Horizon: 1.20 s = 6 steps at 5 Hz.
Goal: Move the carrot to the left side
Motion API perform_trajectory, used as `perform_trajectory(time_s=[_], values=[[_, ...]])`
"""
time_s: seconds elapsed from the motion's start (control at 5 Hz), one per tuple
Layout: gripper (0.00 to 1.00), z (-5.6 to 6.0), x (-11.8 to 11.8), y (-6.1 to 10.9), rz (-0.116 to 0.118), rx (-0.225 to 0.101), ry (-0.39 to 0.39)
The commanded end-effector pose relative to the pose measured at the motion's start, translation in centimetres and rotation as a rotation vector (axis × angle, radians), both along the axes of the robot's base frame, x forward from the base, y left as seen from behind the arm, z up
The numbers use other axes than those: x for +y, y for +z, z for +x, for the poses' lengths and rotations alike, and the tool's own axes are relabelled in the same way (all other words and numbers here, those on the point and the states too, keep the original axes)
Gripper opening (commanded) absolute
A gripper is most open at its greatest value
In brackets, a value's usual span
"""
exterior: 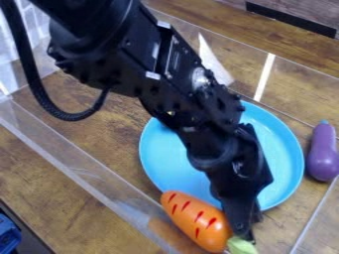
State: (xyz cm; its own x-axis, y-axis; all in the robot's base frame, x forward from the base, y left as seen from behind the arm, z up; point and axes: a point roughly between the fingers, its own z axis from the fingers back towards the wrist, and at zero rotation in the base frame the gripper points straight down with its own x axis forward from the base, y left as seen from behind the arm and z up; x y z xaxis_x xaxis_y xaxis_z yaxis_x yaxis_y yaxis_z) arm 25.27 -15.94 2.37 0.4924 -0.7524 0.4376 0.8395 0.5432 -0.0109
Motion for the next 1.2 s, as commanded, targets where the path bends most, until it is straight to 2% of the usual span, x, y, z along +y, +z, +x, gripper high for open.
perform_trajectory(time_s=[0.0, 0.2, 0.4, 1.0], values=[[0.0, 0.3, 0.5, 0.4, -0.011, 0.003, 0.013], [1.0, 0.3, 0.6, -0.2, -0.02, 0.01, -0.002], [0.0, 0.1, 0.6, -0.5, -0.028, 0.019, -0.011], [0.0, -0.4, 0.7, -1.4, -0.058, 0.051, -0.047]])
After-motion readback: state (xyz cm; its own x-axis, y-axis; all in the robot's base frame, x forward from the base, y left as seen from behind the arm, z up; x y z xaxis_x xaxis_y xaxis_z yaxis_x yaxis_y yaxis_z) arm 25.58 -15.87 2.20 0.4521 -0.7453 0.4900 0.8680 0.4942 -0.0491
